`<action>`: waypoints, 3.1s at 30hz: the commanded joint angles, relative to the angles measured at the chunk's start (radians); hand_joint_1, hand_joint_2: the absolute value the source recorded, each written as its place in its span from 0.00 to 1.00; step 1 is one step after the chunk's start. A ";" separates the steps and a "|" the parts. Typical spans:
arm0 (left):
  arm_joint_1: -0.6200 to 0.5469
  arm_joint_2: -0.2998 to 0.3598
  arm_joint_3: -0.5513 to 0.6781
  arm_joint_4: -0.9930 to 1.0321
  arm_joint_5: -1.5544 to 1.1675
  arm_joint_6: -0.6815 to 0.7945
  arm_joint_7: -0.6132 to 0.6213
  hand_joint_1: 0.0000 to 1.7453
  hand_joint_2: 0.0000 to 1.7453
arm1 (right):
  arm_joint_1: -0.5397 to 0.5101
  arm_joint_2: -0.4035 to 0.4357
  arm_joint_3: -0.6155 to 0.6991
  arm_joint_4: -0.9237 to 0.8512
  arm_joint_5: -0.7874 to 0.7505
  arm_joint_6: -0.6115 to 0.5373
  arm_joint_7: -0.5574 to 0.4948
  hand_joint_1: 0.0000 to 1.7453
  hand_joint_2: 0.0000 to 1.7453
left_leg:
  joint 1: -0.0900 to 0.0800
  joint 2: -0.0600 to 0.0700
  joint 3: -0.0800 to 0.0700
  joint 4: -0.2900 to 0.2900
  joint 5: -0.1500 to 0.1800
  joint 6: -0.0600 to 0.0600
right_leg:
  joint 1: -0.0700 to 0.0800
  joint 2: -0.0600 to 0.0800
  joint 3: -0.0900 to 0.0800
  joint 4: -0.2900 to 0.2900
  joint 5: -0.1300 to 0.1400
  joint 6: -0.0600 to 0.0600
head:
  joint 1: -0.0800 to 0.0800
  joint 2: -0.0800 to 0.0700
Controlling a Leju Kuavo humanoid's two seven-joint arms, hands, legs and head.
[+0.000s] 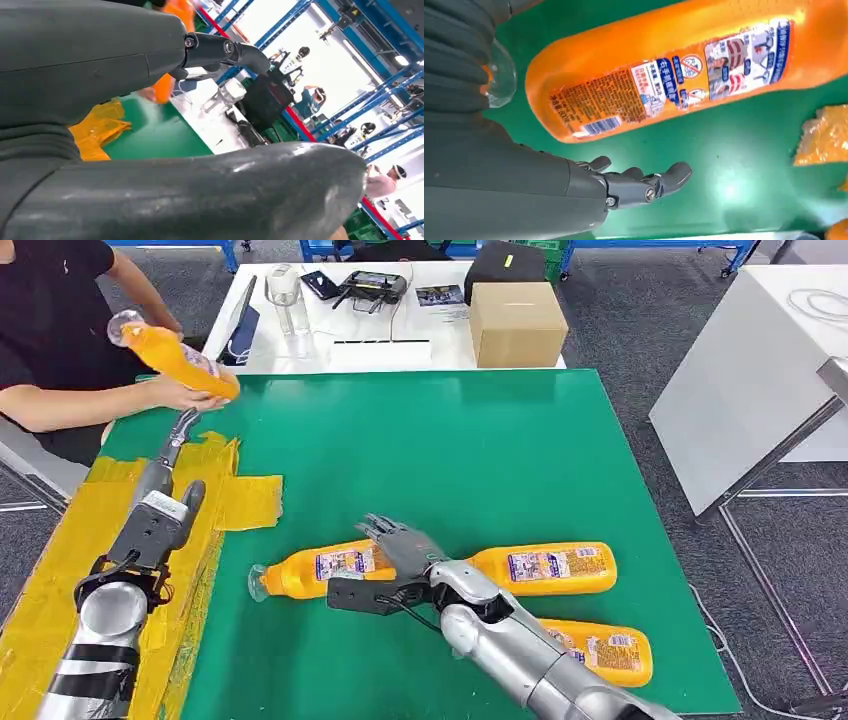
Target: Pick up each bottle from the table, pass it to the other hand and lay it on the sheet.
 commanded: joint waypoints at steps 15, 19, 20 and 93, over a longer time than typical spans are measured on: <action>-0.007 -0.032 -0.003 0.039 0.029 -0.007 -0.020 0.00 0.00 | -0.131 0.040 0.285 0.268 0.184 0.121 0.030 0.00 1.00 | 0.000 -0.001 0.001 -0.001 0.000 0.001 | 0.000 0.000 0.001 -0.001 0.000 0.000 | 0.000 0.000; -0.008 -0.036 -0.004 0.039 0.029 -0.007 -0.020 0.00 0.00 | -0.126 0.038 0.295 0.279 0.191 0.131 0.028 0.00 1.00 | 0.000 -0.002 0.001 -0.001 0.001 0.001 | 0.000 -0.001 0.001 -0.001 0.000 0.000 | 0.000 0.000; -0.012 -0.036 -0.006 0.043 0.029 -0.007 -0.020 0.00 0.00 | -0.131 0.041 0.313 0.293 0.204 0.145 0.022 0.00 1.00 | 0.000 -0.001 0.001 -0.001 0.000 0.001 | 0.000 -0.001 0.001 -0.001 0.000 0.000 | 0.000 0.000; 0.518 -0.199 -0.233 -0.409 0.826 -0.075 0.135 0.00 1.00 | 0.332 -0.066 -0.062 -0.444 -0.197 -0.200 -0.208 1.00 1.00 | -0.002 0.002 -0.002 -0.001 -0.001 0.000 | -0.003 0.002 -0.003 -0.001 0.000 0.000 | 0.000 0.000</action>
